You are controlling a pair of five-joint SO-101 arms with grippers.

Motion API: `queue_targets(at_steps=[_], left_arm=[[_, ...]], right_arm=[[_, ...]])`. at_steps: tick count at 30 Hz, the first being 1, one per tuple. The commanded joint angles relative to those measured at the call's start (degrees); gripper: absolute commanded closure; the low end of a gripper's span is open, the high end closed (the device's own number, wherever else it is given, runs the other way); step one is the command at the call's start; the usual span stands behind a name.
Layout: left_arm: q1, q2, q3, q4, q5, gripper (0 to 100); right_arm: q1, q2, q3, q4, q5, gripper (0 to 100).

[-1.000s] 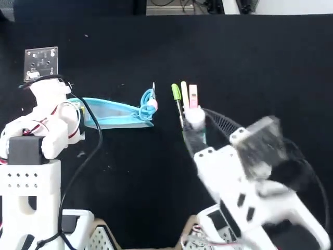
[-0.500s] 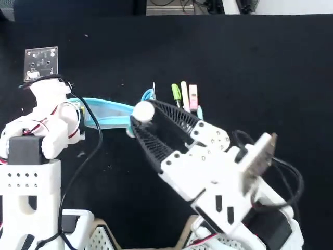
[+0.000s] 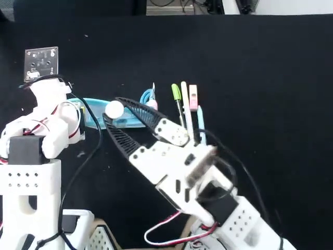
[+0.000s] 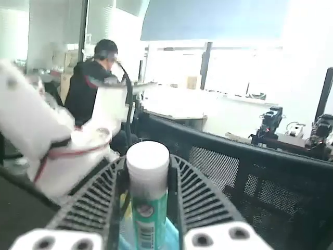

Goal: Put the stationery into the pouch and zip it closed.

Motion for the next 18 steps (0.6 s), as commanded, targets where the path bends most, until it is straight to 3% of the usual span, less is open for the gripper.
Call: queue_targets(at_steps=[1, 10, 13, 18], left_arm=[[0.0, 0.7, 3.8, -0.3, 0.4, 97], [0.0, 0.7, 3.8, -0.3, 0.4, 97], [0.0, 0.7, 3.8, -0.3, 0.4, 97], [0.0, 0.7, 3.8, -0.3, 0.4, 97]], right_arm=[[1.5, -0.1, 2.0, -3.2, 1.7, 98.8], [1.8, 1.4, 2.9, -0.8, 1.4, 98.5], [1.8, 5.1, -2.3, 9.9, 0.2, 93.1], [1.7, 10.7, -19.6, 34.6, -11.1, 78.6]])
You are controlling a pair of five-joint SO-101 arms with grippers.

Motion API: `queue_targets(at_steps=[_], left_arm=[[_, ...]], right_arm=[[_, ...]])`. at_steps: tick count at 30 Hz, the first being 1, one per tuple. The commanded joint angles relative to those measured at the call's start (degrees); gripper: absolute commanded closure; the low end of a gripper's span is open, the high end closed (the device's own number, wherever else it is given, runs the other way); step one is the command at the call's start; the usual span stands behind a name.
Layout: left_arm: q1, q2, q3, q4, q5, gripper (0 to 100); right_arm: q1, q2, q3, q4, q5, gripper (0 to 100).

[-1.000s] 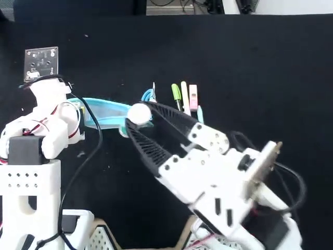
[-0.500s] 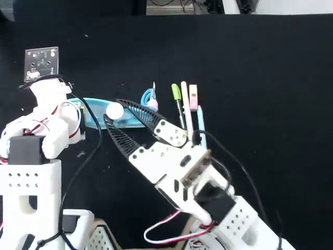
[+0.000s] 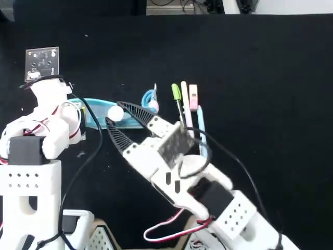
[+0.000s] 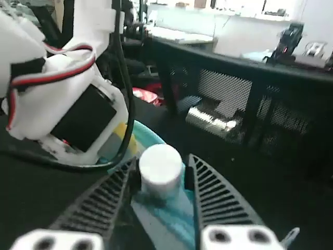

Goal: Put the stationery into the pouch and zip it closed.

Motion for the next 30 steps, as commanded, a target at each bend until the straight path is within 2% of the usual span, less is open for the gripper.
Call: queue_targets(at_steps=[1, 6, 10, 13, 17, 20, 24, 30], left_arm=[[0.0, 0.7, 3.6, -0.3, 0.4, 97], [0.0, 0.7, 3.6, -0.3, 0.4, 97], [0.0, 0.7, 3.7, -0.3, 0.4, 97], [0.0, 0.7, 4.4, -0.4, 0.4, 97], [0.0, 0.7, 4.4, -0.4, 0.4, 97], [0.0, 0.7, 4.4, -0.4, 0.4, 97], [0.0, 0.7, 4.4, -0.4, 0.4, 97], [0.0, 0.7, 4.4, -0.4, 0.4, 97]], right_arm=[[1.0, 3.1, -15.3, 18.0, -5.9, 76.5], [2.6, 4.0, -31.2, 29.5, -6.0, 72.9], [12.9, 4.4, -39.0, 31.5, -6.3, 81.9], [21.5, 4.4, -37.1, 33.9, -6.2, 89.1], [30.7, 6.5, -27.1, 37.0, -6.1, 86.2], [35.9, 11.9, -18.3, 34.6, -6.1, 83.9], [39.2, 23.6, -11.2, 25.7, -6.4, 83.8], [41.8, 46.2, -18.6, 22.2, -6.4, 83.8]])
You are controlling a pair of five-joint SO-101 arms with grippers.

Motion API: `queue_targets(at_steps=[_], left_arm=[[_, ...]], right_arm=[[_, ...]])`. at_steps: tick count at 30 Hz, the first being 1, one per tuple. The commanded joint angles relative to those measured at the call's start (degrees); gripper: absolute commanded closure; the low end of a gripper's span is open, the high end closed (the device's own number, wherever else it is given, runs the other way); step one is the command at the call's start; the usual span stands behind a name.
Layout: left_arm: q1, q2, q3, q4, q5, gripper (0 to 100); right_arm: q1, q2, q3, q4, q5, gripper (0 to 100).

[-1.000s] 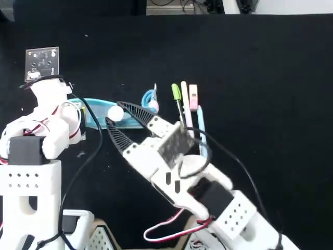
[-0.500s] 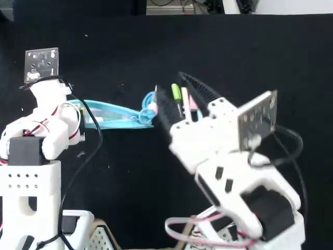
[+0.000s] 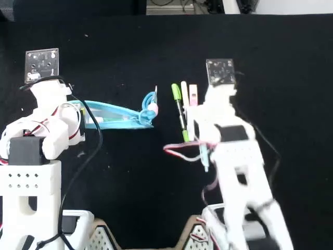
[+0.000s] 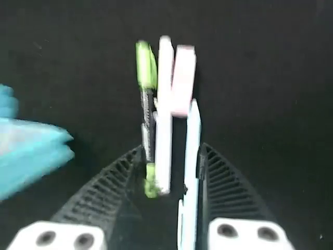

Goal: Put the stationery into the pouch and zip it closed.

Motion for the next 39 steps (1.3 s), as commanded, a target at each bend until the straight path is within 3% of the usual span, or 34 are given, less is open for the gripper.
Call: queue_targets(at_steps=[1, 13, 19, 22, 24, 30, 35, 39], left_arm=[[0.0, 0.7, 3.5, -0.4, 0.4, 97], [0.0, 0.6, 3.6, -0.4, 0.4, 97], [0.0, 0.6, 3.6, -0.4, 0.4, 97], [0.0, 0.6, 3.6, -0.4, 0.3, 97], [0.0, 0.6, 3.6, -0.4, 0.3, 97], [0.0, 0.6, 3.4, -0.4, 0.2, 97], [0.0, 0.6, 3.4, -0.4, 0.2, 97], [0.0, 0.6, 3.4, -0.4, 0.2, 97]], right_arm=[[2.6, 13.2, -8.9, -0.9, -0.4, 83.8], [4.9, 60.8, -54.1, 23.7, 0.1, 83.9], [5.5, 74.6, -73.2, 32.8, 2.3, 84.2], [6.3, 78.5, -79.3, 36.1, 5.0, 91.3], [7.0, 80.5, -81.5, 38.1, 7.4, 99.2], [11.8, 79.2, -85.3, 45.8, 12.3, 98.8], [15.0, 68.8, -86.2, 52.6, 16.4, 98.8], [15.9, 55.4, -78.0, 52.8, 18.7, 98.8]])
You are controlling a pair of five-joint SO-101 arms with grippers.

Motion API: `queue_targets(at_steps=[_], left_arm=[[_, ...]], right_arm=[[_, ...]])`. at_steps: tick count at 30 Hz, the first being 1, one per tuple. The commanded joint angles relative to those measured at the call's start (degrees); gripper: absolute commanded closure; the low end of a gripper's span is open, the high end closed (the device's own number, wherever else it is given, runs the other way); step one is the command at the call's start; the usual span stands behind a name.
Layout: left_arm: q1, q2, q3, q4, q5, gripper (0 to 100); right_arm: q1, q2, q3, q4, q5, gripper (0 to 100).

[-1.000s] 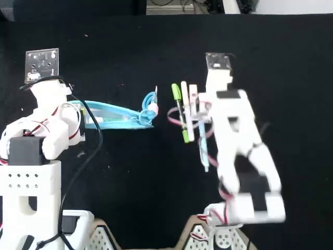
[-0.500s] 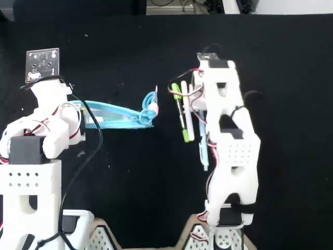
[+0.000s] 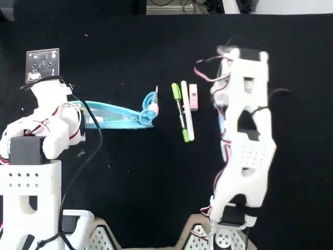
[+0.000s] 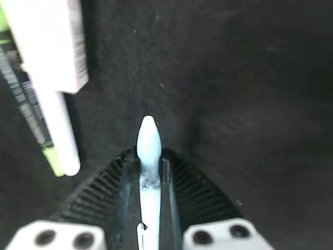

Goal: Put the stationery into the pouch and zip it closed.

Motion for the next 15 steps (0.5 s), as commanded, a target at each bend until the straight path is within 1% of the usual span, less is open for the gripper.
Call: queue_targets(at_steps=[1, 8, 12, 15], left_arm=[[0.0, 0.6, 3.4, -0.4, 0.2, 97], [0.0, 0.6, 3.4, -0.4, 0.2, 97], [0.0, 0.6, 3.5, -0.4, 0.2, 97], [0.0, 0.6, 3.6, -0.4, 0.2, 97]], right_arm=[[1.0, -16.0, 6.7, 1.7, 2.4, 98.8], [-4.2, -43.9, 28.4, -3.2, 2.0, 98.8], [-8.4, -60.1, 37.8, -8.1, -1.8, 98.8], [-12.1, -71.9, 43.6, -12.4, -3.2, 98.7]])
